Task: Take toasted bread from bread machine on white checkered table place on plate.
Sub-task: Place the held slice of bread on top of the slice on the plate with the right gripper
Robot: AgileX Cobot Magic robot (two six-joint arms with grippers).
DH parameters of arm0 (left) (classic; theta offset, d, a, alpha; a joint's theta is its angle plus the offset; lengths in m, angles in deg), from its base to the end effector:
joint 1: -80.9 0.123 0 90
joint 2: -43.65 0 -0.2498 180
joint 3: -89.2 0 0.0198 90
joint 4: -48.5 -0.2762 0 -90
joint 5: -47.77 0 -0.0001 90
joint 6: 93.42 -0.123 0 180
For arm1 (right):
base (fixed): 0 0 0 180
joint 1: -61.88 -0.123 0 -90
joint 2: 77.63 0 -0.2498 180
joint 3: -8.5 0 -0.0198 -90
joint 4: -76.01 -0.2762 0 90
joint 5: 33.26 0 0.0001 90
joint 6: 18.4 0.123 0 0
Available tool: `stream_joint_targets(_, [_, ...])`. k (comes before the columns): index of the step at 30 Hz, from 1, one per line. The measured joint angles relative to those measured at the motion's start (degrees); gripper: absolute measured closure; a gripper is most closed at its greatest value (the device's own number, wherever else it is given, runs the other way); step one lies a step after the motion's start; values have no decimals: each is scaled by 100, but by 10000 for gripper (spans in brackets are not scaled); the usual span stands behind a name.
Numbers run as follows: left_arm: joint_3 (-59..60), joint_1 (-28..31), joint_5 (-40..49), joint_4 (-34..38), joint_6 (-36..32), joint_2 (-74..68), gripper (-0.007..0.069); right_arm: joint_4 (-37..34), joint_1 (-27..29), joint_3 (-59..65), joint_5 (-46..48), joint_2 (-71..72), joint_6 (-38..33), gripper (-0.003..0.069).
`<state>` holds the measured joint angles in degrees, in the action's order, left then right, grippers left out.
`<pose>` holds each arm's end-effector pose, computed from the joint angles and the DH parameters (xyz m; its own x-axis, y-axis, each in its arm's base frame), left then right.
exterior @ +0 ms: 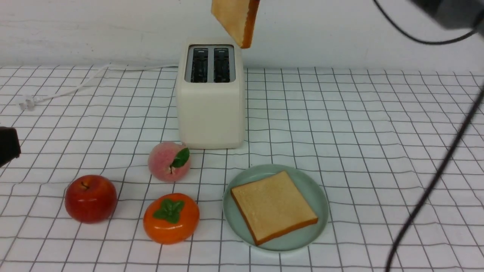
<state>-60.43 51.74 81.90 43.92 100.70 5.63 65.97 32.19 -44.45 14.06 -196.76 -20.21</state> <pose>0.1535 -0.0793 0.3704 -0.2654 -0.0570 -0.9625 0.4076 0.8980 -0.1656 0.4078 0.2507 0.4230 -0.3910 -0.1228 -0.9121 -0.5615 0.8171 0.1307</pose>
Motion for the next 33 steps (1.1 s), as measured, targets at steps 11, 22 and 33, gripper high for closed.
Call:
stream_joint_targets(11, [0, 0, 486, 0, 0, 0, 638, -2, 66, 1500, 2455, 1932, -479, 536])
stream_joint_targets(22, [0, 0, 719, 512, -191, 0, 638, -1821, 519, 5726, 66, 2722, -678, 536])
stream_joint_targets(33, [0, 0, 970, 866, -540, 0, 638, -5498, 1217, 5933, -566, 1035, -3242, 537])
